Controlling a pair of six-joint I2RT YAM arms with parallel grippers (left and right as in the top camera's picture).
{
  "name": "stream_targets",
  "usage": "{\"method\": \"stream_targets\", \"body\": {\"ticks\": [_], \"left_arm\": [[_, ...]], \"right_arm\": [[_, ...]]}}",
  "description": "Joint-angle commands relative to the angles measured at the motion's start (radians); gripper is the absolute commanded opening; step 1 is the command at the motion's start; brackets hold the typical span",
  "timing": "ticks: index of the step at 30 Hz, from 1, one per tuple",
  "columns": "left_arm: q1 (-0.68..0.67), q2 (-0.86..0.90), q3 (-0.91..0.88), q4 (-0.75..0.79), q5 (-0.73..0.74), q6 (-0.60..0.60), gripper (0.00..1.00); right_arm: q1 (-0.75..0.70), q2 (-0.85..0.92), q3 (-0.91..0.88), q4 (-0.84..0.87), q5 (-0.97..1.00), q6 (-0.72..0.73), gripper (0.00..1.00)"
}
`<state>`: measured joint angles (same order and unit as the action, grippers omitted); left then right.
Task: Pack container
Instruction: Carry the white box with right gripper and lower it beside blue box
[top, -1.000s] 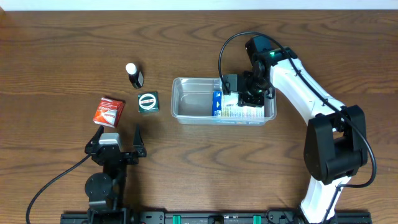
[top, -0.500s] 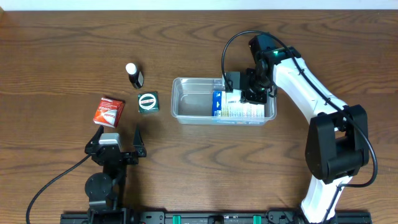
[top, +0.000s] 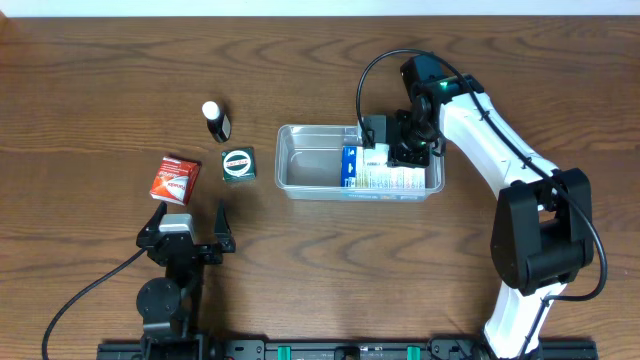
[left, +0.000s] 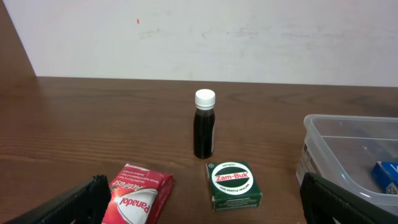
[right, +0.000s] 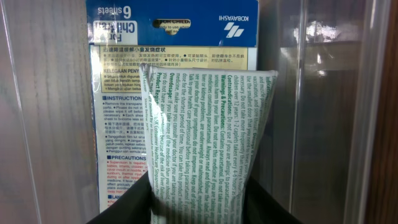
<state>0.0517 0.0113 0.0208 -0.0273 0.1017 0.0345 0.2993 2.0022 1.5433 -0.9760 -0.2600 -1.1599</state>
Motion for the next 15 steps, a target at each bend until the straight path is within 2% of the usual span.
{"method": "stream_targets", "body": {"ticks": [1,8,15], "left_arm": [[0.005,0.0,-0.017,-0.035,0.014,0.014,0.98],[0.005,0.0,-0.017,-0.035,0.014,0.014,0.98],[0.005,0.0,-0.017,-0.035,0.014,0.014,0.98]], "right_arm": [[-0.006,0.014,-0.003,-0.004,-0.005,-0.008,0.4],[-0.006,0.014,-0.003,-0.004,-0.005,-0.008,0.47],[-0.006,0.014,-0.003,-0.004,-0.005,-0.008,0.48]]}}
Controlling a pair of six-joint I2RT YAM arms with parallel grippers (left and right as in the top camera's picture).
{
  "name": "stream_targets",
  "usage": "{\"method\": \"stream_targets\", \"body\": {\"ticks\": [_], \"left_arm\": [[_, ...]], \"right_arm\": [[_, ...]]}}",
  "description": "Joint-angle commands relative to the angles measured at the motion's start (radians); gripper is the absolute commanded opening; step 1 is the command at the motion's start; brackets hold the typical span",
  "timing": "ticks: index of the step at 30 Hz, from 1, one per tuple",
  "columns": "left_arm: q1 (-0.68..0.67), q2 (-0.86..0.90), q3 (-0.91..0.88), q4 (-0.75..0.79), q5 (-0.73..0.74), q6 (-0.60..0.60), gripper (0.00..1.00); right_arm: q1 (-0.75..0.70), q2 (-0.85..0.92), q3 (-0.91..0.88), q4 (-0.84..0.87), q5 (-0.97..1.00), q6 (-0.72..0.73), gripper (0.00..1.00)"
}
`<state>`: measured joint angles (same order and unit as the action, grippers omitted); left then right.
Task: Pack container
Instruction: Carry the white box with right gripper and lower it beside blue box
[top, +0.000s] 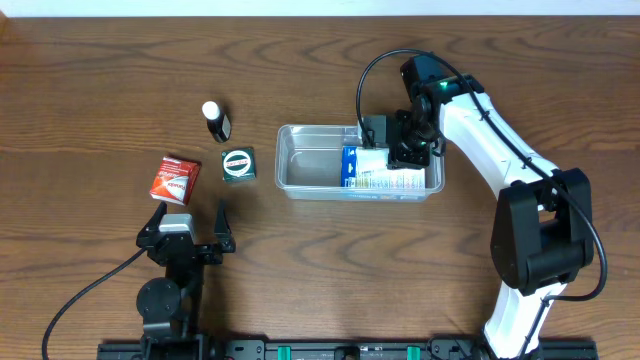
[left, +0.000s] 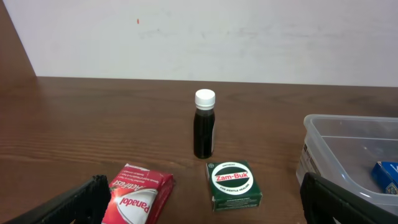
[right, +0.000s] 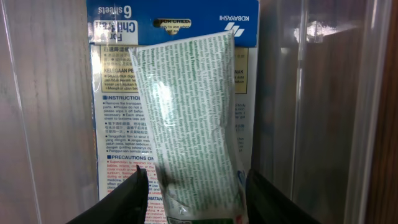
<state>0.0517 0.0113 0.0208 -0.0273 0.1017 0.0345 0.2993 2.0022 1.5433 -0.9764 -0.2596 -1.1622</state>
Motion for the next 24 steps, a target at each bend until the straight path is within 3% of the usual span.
{"method": "stream_targets", "body": {"ticks": [1,20,23,24], "left_arm": [[0.005,0.0,-0.017,-0.035,0.014,0.014,0.98],[0.005,0.0,-0.017,-0.035,0.014,0.014,0.98],[0.005,0.0,-0.017,-0.035,0.014,0.014,0.98],[0.005,0.0,-0.017,-0.035,0.014,0.014,0.98]], "right_arm": [[-0.005,0.014,-0.003,-0.004,-0.005,-0.006,0.47],[0.058,-0.126,-0.002,-0.011,-0.006,0.038,0.51],[0.073,-0.14,-0.002,-0.012,-0.007,0.097,0.49],[0.076,-0.14,-0.002,-0.013,-0.006,0.117,0.42]]}}
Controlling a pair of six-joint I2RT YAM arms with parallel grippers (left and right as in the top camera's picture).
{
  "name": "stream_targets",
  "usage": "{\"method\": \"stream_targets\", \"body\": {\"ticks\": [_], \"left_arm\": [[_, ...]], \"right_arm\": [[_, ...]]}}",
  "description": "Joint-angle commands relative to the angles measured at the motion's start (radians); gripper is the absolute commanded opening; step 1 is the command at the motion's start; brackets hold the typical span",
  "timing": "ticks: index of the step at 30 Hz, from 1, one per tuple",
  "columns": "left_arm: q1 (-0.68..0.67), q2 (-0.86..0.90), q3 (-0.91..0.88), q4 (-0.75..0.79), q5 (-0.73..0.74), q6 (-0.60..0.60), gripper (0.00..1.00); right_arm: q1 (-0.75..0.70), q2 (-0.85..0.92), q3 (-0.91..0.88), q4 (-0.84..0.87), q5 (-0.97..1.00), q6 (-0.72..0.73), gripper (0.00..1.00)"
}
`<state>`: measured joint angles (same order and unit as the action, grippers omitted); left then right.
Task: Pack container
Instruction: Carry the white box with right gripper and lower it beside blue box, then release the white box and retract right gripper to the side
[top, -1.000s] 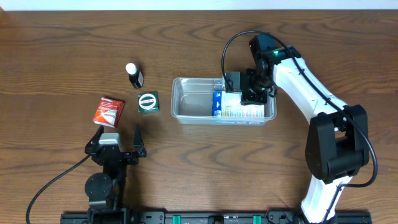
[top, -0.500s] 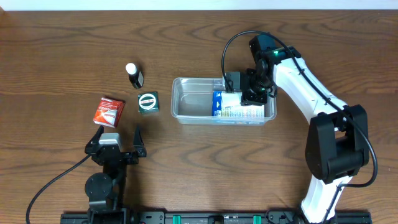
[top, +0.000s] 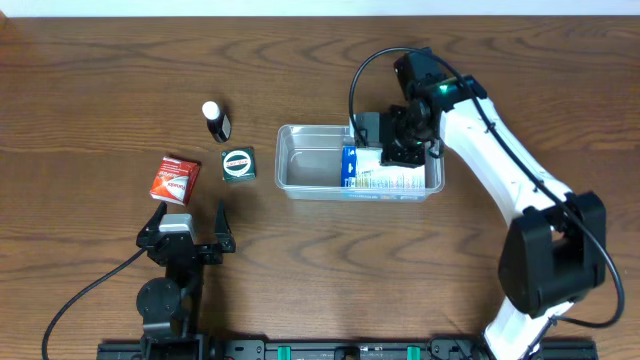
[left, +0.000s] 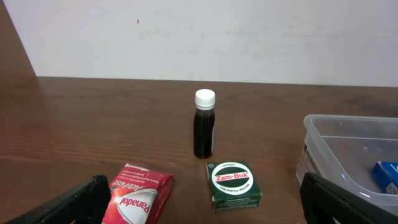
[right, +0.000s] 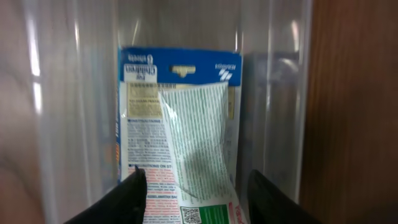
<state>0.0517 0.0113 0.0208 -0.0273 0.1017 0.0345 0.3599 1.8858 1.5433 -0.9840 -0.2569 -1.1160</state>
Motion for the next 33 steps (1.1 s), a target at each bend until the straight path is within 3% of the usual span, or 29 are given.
{"method": "stream_targets", "body": {"ticks": [1,3,13,22,33], "left_arm": [[0.005,0.0,-0.017,-0.035,0.014,0.014,0.98],[0.005,0.0,-0.017,-0.035,0.014,0.014,0.98],[0.005,0.0,-0.017,-0.035,0.014,0.014,0.98],[0.005,0.0,-0.017,-0.035,0.014,0.014,0.98],[0.005,0.0,-0.017,-0.035,0.014,0.014,0.98]], "right_arm": [[0.019,-0.023,-0.002,-0.008,-0.009,0.088,0.3],[0.027,-0.023,-0.002,-0.023,-0.012,0.099,0.02],[0.042,-0.023,-0.003,-0.086,-0.047,0.131,0.01],[0.042,-0.018,-0.003,-0.143,-0.047,-0.031,0.01],[0.042,0.053,-0.003,-0.131,-0.047,-0.053,0.01]]}}
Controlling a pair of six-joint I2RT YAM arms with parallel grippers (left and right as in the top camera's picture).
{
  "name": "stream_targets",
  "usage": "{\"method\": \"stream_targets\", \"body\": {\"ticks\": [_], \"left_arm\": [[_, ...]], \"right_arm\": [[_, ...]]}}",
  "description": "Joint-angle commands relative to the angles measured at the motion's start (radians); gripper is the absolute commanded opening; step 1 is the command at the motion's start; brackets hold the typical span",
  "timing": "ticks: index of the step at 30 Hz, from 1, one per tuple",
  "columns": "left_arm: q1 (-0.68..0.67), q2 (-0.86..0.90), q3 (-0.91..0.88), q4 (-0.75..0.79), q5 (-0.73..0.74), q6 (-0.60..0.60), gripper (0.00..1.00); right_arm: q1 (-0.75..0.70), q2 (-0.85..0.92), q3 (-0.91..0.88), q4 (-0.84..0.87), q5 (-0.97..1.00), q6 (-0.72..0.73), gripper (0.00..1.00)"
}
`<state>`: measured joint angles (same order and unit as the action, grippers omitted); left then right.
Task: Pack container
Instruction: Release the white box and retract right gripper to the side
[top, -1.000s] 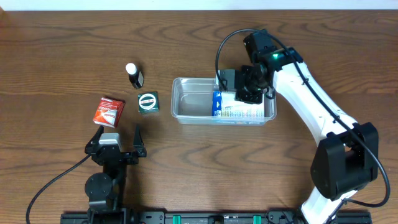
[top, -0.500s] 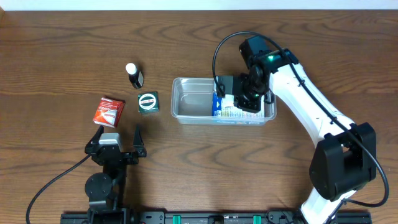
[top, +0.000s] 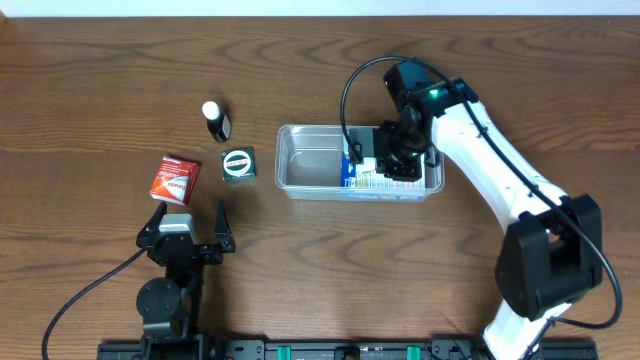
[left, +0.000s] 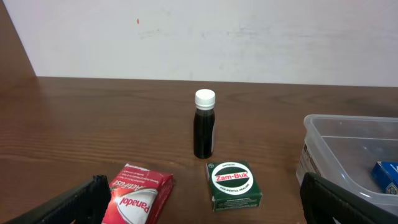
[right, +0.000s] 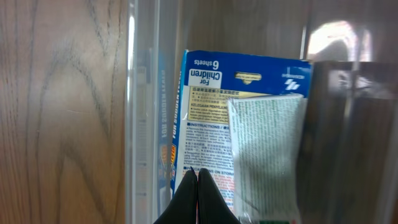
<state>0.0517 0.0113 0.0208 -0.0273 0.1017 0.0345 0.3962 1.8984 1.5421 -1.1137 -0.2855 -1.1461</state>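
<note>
The clear plastic container (top: 300, 188) sits mid-table. Inside its right half lies a blue box (right: 245, 106) with a white-and-green sachet (right: 267, 149) on top of it. My right gripper (right: 198, 182) hangs over the box near the container's wall, shut with nothing between its fingers. A dark bottle with a white cap (left: 204, 124), a green Zam-Buk box (left: 234, 183) and a red Panadol box (left: 137, 199) stand left of the container. My left gripper (left: 205, 211) rests open at the table's front, just short of these.
The container's left half (top: 310, 160) holds nothing. A black cable (top: 350, 90) loops from the right arm above the container. The bottle (top: 214, 120), Zam-Buk box (top: 238, 164) and Panadol box (top: 175, 179) are grouped between the left gripper and the container.
My right gripper was open above the sachet and is now shut on nothing, and sits further towards one side wall of the container. The left arm and the loose items have not moved.
My right gripper was shut on the sachet, low over the blue box in the container. Then it was open and the sachet lay on the box. After that it was higher, still open. Now it is shut and empty over the container.
</note>
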Motion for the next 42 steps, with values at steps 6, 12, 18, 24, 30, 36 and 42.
{"method": "stream_targets", "body": {"ticks": [6,12,18,24,30,36,42], "left_arm": [[0.005,0.0,-0.017,-0.035,0.014,0.014,0.98],[0.005,0.0,-0.017,-0.035,0.014,0.014,0.98],[0.005,0.0,-0.017,-0.035,0.014,0.014,0.98],[0.005,0.0,-0.017,-0.035,0.014,0.014,0.98],[0.005,0.0,-0.017,-0.035,0.014,0.014,0.98],[0.005,0.0,-0.017,-0.035,0.014,0.014,0.98],[0.005,0.0,-0.017,-0.035,0.014,0.014,0.98]], "right_arm": [[0.005,0.103,-0.002,-0.003,-0.018,-0.04,0.01],[0.005,0.132,-0.002,0.02,-0.018,-0.068,0.01],[0.005,0.134,-0.002,0.066,-0.017,-0.075,0.01],[0.005,0.147,-0.002,0.097,-0.017,-0.076,0.01],[0.005,0.161,-0.002,0.113,0.012,-0.075,0.01],[0.003,0.161,-0.002,0.137,0.074,-0.075,0.01],[0.004,0.161,-0.002,0.134,0.075,-0.075,0.01]]}}
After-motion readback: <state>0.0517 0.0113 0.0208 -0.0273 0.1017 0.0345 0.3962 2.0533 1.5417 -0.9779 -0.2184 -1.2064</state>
